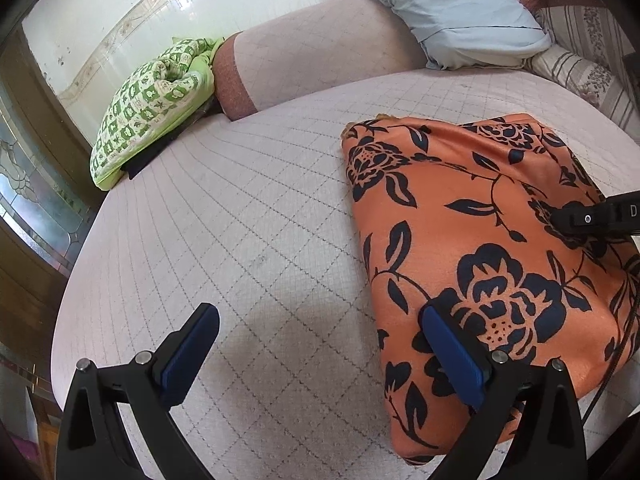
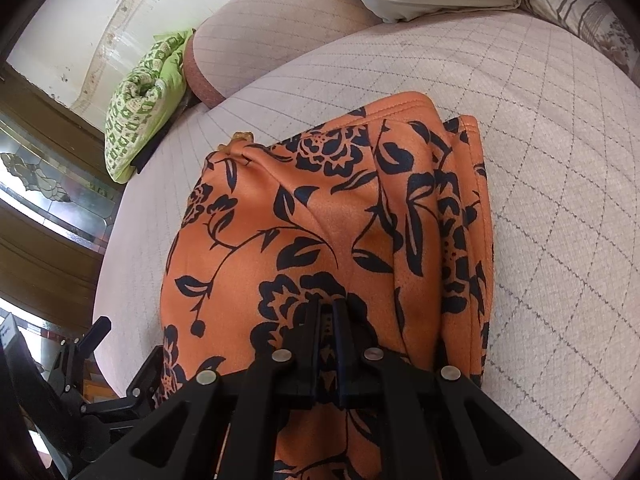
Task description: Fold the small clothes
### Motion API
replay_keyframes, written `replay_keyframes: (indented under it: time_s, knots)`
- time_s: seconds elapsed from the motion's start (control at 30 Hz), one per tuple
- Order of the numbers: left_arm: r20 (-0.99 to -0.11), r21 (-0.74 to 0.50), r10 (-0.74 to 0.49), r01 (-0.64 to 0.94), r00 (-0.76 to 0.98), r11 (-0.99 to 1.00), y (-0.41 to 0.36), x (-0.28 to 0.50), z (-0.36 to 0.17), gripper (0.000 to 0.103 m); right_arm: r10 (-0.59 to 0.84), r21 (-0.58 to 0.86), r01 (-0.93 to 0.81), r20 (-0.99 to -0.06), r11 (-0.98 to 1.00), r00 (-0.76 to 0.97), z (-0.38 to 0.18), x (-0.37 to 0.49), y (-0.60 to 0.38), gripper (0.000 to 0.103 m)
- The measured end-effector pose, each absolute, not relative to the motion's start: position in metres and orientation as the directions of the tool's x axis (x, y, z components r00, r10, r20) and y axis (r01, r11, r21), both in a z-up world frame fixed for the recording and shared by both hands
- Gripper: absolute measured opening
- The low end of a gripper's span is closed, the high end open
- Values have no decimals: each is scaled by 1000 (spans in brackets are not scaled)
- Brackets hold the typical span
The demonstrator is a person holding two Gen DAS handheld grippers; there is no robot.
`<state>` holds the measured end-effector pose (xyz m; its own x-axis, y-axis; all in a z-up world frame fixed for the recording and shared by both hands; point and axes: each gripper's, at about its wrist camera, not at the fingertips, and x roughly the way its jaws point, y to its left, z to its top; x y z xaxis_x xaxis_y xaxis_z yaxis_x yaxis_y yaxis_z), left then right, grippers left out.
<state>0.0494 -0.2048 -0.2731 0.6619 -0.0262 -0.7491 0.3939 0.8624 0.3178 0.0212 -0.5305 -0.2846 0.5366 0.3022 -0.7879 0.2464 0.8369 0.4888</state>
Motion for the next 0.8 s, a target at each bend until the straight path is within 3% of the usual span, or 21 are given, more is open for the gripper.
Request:
replay_keyframes:
  time_s: [0.47, 0.63, 0.8]
  knots:
    - [-797, 226, -89, 432, 597, 873, -193, 66, -269, 103, 319, 500, 230, -780, 835, 538, -283, 19, -533, 8]
    - [-722, 231, -121, 402, 681, 886, -193, 71, -232, 103, 320, 512, 209, -755, 833, 572, -270, 12, -536, 8]
    - [-797, 168, -130, 424, 590, 890, -221, 96, -240, 103, 279, 528, 215, -702, 822, 656, -253, 5, -545, 8]
